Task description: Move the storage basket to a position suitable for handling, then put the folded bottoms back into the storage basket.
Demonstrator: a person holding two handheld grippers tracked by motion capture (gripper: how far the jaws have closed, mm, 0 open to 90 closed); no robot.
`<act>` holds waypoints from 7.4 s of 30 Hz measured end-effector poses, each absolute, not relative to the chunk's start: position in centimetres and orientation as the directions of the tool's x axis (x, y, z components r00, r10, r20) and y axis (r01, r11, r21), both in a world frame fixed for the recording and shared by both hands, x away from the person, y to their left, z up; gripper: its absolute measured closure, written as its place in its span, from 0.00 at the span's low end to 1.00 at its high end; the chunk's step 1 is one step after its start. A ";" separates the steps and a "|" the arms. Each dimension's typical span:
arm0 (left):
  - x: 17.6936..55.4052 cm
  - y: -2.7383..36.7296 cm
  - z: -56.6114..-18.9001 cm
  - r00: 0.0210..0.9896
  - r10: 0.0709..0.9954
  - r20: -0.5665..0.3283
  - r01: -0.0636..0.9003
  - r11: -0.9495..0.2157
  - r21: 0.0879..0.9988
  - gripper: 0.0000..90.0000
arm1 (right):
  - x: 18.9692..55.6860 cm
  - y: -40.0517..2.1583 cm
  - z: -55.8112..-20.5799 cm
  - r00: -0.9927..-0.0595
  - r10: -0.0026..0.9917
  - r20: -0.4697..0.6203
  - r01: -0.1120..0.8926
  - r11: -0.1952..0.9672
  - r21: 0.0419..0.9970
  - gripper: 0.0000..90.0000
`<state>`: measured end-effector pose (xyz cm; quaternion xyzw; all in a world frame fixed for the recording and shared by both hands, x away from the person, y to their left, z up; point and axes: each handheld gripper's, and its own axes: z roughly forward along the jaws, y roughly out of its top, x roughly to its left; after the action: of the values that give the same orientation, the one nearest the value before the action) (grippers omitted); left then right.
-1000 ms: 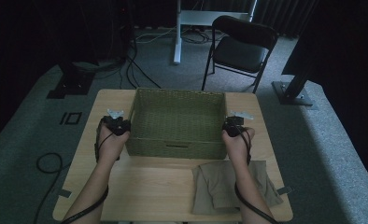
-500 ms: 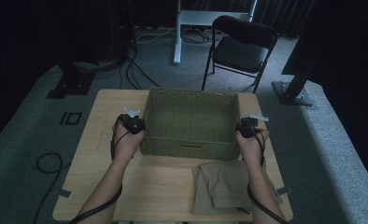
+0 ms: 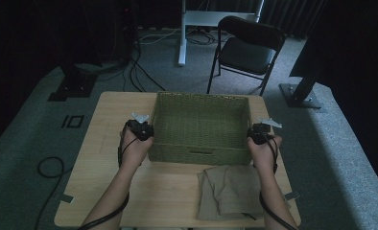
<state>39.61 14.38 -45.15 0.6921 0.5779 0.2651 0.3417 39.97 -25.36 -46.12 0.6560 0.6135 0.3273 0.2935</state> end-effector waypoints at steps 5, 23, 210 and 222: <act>38.7 14.7 -45.1 0.196 0.980 -0.015 0.617 -0.111 0.779 0.92 | 39.5 -25.2 -46.1 0.021 0.997 0.075 0.617 -0.072 0.783 0.91; 38.9 16.3 -45.5 0.343 0.937 -0.067 0.578 -0.154 0.801 0.47 | 39.7 -25.3 -45.6 -0.103 0.989 0.104 0.554 -0.030 0.832 0.46; 26.6 -3.8 -50.6 0.816 0.553 -0.168 0.452 -0.430 0.781 0.91 | 22.3 -33.1 -51.1 -0.277 0.931 0.238 0.674 0.012 0.739 0.90; 26.2 -2.6 -45.8 0.836 0.523 -0.168 0.409 -0.388 0.826 0.91 | 21.1 -33.8 -46.3 -0.316 0.905 0.286 0.607 -0.039 0.794 0.90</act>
<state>26.24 -2.61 -45.82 0.8311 0.2803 0.0595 0.4767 21.08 -33.83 -46.33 0.5612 0.6735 0.4520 0.1646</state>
